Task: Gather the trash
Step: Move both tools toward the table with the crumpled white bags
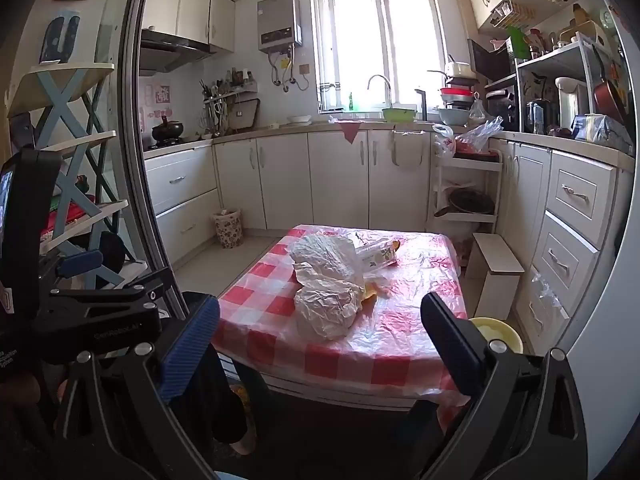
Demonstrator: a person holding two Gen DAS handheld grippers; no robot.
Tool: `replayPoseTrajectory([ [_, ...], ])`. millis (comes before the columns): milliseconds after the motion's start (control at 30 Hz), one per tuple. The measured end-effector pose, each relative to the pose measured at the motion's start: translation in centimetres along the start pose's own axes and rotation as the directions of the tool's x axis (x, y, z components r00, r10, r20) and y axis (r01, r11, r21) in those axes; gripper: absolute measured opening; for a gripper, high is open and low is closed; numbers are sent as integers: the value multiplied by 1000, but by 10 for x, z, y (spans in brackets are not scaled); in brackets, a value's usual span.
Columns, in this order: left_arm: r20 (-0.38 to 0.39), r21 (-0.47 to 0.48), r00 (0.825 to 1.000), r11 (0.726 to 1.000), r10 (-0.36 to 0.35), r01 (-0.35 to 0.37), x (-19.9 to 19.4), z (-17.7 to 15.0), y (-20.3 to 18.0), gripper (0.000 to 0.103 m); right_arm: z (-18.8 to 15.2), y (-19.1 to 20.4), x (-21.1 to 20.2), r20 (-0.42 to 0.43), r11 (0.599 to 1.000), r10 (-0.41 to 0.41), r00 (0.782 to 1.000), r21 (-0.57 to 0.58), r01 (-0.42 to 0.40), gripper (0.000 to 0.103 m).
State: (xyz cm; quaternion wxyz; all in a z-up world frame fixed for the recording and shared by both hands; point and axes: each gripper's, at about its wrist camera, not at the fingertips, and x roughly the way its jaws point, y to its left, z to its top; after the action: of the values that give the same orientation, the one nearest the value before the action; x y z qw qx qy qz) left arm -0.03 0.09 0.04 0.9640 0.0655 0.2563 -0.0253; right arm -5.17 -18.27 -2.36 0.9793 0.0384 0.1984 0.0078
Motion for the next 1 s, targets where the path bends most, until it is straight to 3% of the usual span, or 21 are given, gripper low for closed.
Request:
replayPoseTrajectory([
  [1000, -55, -1, 999, 1000, 1, -1, 11, -4, 5, 95, -6, 4, 6, -32, 1000, 14, 999, -15, -14, 97],
])
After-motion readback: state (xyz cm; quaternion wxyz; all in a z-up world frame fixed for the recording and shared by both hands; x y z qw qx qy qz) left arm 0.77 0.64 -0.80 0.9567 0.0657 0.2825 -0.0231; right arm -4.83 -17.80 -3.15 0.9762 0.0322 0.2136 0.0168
